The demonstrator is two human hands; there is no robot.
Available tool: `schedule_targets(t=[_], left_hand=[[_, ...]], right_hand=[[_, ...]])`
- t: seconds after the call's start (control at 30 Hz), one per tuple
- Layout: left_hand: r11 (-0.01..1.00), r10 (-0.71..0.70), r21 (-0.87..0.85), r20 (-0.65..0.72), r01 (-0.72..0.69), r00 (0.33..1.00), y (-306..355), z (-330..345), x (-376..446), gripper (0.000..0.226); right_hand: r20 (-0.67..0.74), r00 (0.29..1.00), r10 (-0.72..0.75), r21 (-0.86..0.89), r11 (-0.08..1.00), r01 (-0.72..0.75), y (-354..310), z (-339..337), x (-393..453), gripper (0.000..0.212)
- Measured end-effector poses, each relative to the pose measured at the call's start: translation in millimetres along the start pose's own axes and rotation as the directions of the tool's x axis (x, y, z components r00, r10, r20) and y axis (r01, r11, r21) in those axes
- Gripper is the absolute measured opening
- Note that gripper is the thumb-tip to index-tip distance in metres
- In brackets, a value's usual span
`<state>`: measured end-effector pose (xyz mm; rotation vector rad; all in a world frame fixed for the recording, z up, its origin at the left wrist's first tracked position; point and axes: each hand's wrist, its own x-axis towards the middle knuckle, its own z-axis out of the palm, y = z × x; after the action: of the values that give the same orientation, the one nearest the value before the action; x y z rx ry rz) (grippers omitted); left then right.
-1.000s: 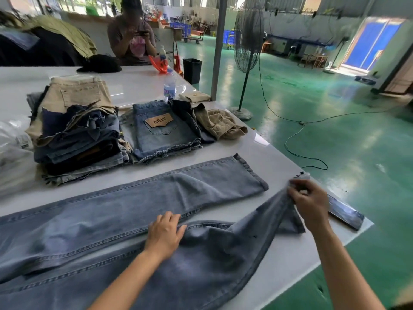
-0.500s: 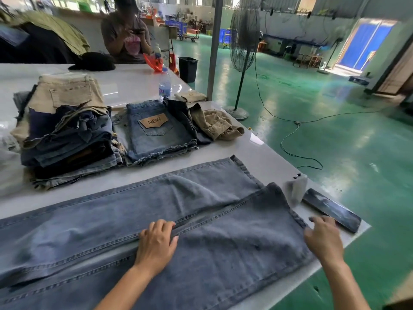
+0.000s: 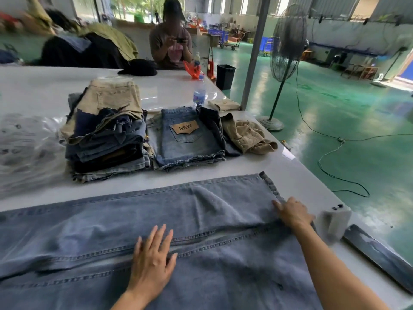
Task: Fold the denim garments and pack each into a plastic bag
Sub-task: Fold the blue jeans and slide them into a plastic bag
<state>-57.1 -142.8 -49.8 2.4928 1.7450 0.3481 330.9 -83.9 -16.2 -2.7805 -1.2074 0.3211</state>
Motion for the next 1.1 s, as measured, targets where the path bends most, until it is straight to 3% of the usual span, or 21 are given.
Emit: schedule_targets(t=[0.07, 0.13, 0.2, 0.3, 0.43, 0.5, 0.57, 0.63, 0.7, 0.77, 0.83, 0.87, 0.93, 1.0, 1.03, 1.07, 1.1], left_hand=[[0.993, -0.110, 0.045, 0.056, 0.107, 0.992, -5, 2, -1, 0.085], [0.985, -0.163, 0.071, 0.065, 0.158, 0.985, -8, 9, -1, 0.084], [0.982, -0.177, 0.072, 0.071, 0.172, 0.982, -3, 16, 2, 0.081], [0.991, -0.126, 0.062, 0.126, 0.119, 0.984, 13, 17, 16, 0.074], [0.994, -0.038, 0.106, 0.196, 0.018, 0.980, 37, 15, 37, 0.058], [0.994, -0.048, 0.106, 0.156, 0.031, 0.987, 33, 13, 42, 0.057], [0.990, -0.089, 0.110, 0.036, 0.084, 0.995, 16, 12, 41, 0.059], [0.967, -0.213, 0.135, -0.049, 0.218, 0.976, -10, 2, 35, 0.068], [0.912, -0.385, 0.099, -0.124, 0.398, 0.914, -41, -9, 23, 0.074], [0.791, -0.606, 0.072, -0.053, 0.608, 0.794, -70, -20, 6, 0.090], [0.705, -0.707, 0.179, 0.095, 0.687, 0.701, -93, -19, -11, 0.117], [0.714, -0.700, 0.189, 0.143, 0.675, 0.700, -101, -19, -18, 0.121], [0.768, -0.640, 0.129, 0.190, 0.627, 0.745, -105, -26, -28, 0.111], [0.797, -0.603, 0.145, 0.130, 0.586, 0.787, -104, -36, -38, 0.100], [0.777, -0.628, 0.147, 0.110, 0.612, 0.770, -104, -44, -48, 0.093], [0.756, -0.651, 0.143, 0.065, 0.639, 0.756, -105, -46, -55, 0.088], [0.737, -0.675, 0.149, 0.092, 0.660, 0.733, -108, -46, -61, 0.085]], right_hand=[[0.034, 0.999, 0.031, 0.057, 0.998, -0.033, 2, 10, 9, 0.061], [-0.007, 0.997, -0.079, 0.066, 0.995, 0.079, 5, 18, 19, 0.047], [-0.161, 0.972, -0.173, 0.083, 0.979, 0.188, 7, 12, 33, 0.033], [-0.389, 0.905, -0.169, 0.122, 0.965, 0.233, 11, -16, 58, 0.030], [-0.214, 0.976, -0.043, -0.085, 0.996, 0.025, 9, -32, 81, 0.041], [-0.200, 0.968, -0.151, -0.125, 0.984, 0.127, -14, -23, 68, 0.051], [-0.159, 0.893, -0.422, -0.144, 0.905, 0.401, -52, 0, 30, 0.058], [-0.003, 0.761, -0.648, -0.147, 0.753, 0.641, -89, 36, -20, 0.059], [0.161, 0.618, -0.770, -0.158, 0.598, 0.786, -107, 72, -58, 0.062], [0.216, 0.566, -0.796, -0.187, 0.535, 0.824, -105, 84, -52, 0.062], [0.207, 0.655, -0.727, -0.195, 0.625, 0.756, -98, 77, -19, 0.060], [0.206, 0.722, -0.660, -0.189, 0.697, 0.691, -100, 69, -4, 0.059], [0.212, 0.833, -0.512, -0.165, 0.821, 0.547, -122, 55, 4, 0.058], [0.198, 0.849, -0.489, -0.108, 0.850, 0.515, -164, 56, -24, 0.063], [0.189, 0.789, -0.585, -0.071, 0.793, 0.605, -190, 64, -51, 0.065], [0.180, 0.674, -0.716, -0.049, 0.678, 0.733, -208, 73, -81, 0.065], [0.175, 0.516, -0.839, -0.034, 0.519, 0.854, -223, 83, -114, 0.065]])
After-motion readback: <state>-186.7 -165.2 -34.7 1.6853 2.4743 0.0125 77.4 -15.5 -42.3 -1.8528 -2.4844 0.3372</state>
